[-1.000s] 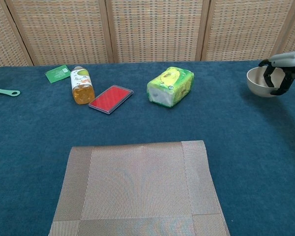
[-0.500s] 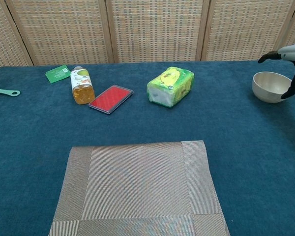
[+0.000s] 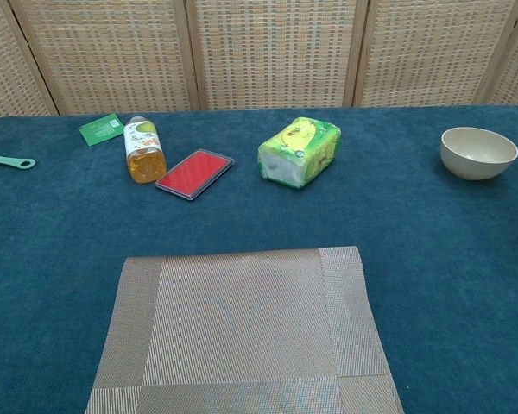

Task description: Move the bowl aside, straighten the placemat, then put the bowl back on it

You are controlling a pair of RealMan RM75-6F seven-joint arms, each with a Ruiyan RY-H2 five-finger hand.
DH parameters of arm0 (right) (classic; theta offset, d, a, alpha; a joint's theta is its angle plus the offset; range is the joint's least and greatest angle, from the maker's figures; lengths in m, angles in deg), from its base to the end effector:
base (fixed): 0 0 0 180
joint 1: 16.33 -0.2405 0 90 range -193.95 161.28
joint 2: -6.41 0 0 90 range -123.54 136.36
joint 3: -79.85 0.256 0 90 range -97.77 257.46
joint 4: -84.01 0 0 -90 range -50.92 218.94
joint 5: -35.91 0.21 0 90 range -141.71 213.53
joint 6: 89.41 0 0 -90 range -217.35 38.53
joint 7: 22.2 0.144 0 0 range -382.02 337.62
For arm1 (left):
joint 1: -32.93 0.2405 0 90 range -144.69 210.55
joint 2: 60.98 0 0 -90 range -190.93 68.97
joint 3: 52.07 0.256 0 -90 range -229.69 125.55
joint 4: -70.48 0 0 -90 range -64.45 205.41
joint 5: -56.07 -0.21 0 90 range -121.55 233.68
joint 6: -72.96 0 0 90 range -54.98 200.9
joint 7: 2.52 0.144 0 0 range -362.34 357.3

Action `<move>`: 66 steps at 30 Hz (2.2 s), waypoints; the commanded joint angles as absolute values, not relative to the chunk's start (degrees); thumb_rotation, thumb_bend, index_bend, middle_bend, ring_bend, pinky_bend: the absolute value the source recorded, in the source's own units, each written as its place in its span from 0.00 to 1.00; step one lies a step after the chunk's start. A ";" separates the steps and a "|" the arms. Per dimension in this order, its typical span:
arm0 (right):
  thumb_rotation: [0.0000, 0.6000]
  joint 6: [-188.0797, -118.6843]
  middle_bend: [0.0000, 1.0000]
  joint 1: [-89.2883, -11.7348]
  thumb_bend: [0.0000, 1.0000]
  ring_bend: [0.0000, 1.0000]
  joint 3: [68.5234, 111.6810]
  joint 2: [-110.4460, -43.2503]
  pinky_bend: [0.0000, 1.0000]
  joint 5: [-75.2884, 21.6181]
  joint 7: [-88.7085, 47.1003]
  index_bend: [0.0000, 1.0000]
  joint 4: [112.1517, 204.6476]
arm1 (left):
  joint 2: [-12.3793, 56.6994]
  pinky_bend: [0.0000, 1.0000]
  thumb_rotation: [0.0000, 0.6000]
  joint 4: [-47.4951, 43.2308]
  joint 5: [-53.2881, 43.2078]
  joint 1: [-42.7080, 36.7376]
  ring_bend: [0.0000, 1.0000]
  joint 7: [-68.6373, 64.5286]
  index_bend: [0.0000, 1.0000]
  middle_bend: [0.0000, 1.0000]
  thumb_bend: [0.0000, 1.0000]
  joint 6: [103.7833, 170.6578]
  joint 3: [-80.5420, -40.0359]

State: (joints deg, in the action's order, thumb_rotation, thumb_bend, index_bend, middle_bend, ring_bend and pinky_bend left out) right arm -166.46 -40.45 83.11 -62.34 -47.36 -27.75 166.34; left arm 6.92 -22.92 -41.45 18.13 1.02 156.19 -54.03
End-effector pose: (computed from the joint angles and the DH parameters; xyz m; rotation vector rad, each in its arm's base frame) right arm -0.2727 -0.2894 0.1369 1.6228 -0.6363 0.9057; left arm -0.2426 0.2186 0.1204 -1.6780 -0.7307 -1.1245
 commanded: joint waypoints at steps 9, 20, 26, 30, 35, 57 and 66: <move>1.00 -176.40 0.00 -30.28 0.00 0.00 81.33 -64.67 0.00 -46.34 -33.38 0.07 176.11 | 15.22 0.00 1.00 -11.43 -56.70 13.13 0.00 -3.39 0.30 0.00 0.00 154.60 -46.47; 1.00 -176.95 0.00 -29.12 0.00 0.00 81.59 -67.03 0.00 -49.09 -34.40 0.09 172.27 | 19.96 0.00 1.00 -6.96 -61.66 9.40 0.00 -1.15 0.36 0.00 0.00 147.85 -41.36; 1.00 -176.17 0.00 -28.99 0.00 0.00 82.12 -66.71 0.00 -49.34 -33.77 0.10 172.58 | 20.98 0.00 1.00 -5.92 -61.56 9.19 0.00 -0.70 0.38 0.00 0.00 147.38 -40.14; 1.00 -175.65 0.00 -28.87 0.00 0.00 82.40 -66.49 0.00 -49.29 -33.47 0.12 172.74 | 21.80 0.00 1.00 -5.21 -61.74 8.99 0.00 -0.78 0.39 0.00 0.00 147.07 -39.27; 1.00 -175.11 0.00 -28.73 0.00 0.00 82.57 -66.30 0.00 -49.33 -33.16 0.13 172.87 | 23.03 0.00 1.00 -4.50 -61.77 8.54 0.00 -0.50 0.39 0.00 0.01 146.18 -38.67; 1.00 -174.22 0.00 -27.98 0.00 0.00 84.15 -65.13 0.00 -49.67 -31.38 0.15 173.67 | 27.84 0.00 1.00 -3.85 -58.64 5.83 0.00 1.51 0.39 0.00 0.02 141.42 -38.14; 1.00 -174.25 0.00 -27.67 0.00 0.00 84.18 -64.88 0.00 -50.26 -31.36 0.15 174.14 | 28.48 0.00 1.00 -5.10 -57.82 4.60 0.00 2.99 0.38 0.00 0.02 139.93 -38.47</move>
State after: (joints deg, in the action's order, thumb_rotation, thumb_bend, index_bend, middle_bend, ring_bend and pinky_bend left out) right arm -174.24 -27.67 84.17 -64.88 -50.26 -31.35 174.13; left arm 28.45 -5.05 -57.87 4.65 2.94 139.99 -38.44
